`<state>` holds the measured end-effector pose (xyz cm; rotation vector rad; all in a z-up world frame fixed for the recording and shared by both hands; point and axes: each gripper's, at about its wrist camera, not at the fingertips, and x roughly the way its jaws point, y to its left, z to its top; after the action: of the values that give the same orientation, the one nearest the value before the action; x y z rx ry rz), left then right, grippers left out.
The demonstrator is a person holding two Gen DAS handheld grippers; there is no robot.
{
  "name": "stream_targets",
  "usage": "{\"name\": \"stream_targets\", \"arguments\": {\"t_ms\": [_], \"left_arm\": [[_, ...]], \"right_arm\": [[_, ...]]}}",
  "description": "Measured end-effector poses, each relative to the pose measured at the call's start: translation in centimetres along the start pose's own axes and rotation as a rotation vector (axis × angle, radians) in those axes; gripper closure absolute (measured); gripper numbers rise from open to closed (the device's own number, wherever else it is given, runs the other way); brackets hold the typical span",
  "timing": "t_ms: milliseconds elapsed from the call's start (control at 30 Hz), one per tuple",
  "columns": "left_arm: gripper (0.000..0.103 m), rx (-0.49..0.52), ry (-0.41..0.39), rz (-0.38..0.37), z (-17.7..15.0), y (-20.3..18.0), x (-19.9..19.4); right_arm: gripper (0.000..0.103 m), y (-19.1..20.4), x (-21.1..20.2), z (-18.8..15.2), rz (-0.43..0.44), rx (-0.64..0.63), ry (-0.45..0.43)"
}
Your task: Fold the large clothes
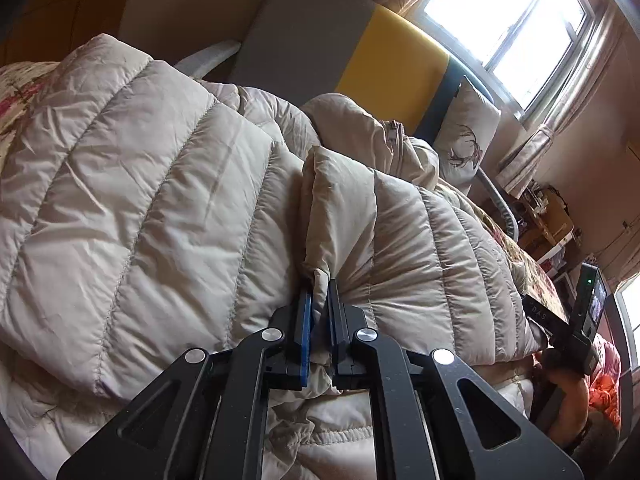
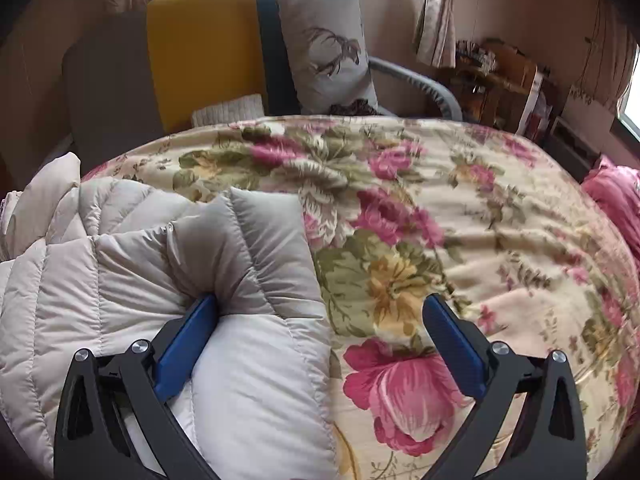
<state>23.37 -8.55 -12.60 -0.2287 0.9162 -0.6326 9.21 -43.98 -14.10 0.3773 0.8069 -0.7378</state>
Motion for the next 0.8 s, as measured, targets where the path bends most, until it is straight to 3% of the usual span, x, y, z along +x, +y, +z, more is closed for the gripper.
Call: {"name": "stream_targets", "arguments": {"t_ms": [233, 300, 333, 367, 433, 567, 633, 700, 767, 800], "left_arm": [[0.094, -0.002, 0.004, -0.011, 0.2, 0.1, -0.6], [0.085, -0.018, 0.027, -0.026, 0.5, 0.0, -1.7], [0.071, -0.027, 0.032, -0.042, 0.6, 0.1, -2.4], [0.052, -0.035, 0.027, -0.06, 0.7, 0.2, -3.3], [0.041, -0.026, -0.035, -0.055, 1.2, 0.5, -5.8], [0.041, 0.055, -0.116, 0.066, 3.1, 1.2, -8.4], [0.041, 0.107, -0.143, 0.182, 4.2, 2.0, -8.6], [0.042, 0.116, -0.139, 0.268, 5.6, 3.6, -8.1], [0.054, 0.102, -0.104, 0.343, 6.9, 5.5, -6.8], [0.054, 0.083, -0.08, 0.381, 7.6, 6.7, -5.8]], "right_arm": [[0.002, 0.0, -0.5, 0.2, -0.027, -0.001, 0.0], [0.002, 0.2, -3.2, 0.3, -0.069, 0.008, -0.066], [0.002, 0.4, -5.0, 0.2, -0.055, 0.004, -0.115], [0.002, 1.0, -6.7, 0.0, -0.022, -0.009, -0.162], [0.002, 2.9, -9.5, -0.5, 0.06, -0.075, -0.233], [0.002, 8.6, -10.5, -0.8, 0.199, -0.232, -0.204], [0.002, 10.9, -10.2, -1.1, 0.298, -0.269, -0.174], [0.002, 13.2, -10.2, -1.8, 0.371, -0.313, -0.173], [0.002, 15.3, -9.9, -2.4, 0.426, -0.368, -0.158], [0.002, 16.3, -9.5, -2.6, 0.448, -0.388, -0.145]]}}
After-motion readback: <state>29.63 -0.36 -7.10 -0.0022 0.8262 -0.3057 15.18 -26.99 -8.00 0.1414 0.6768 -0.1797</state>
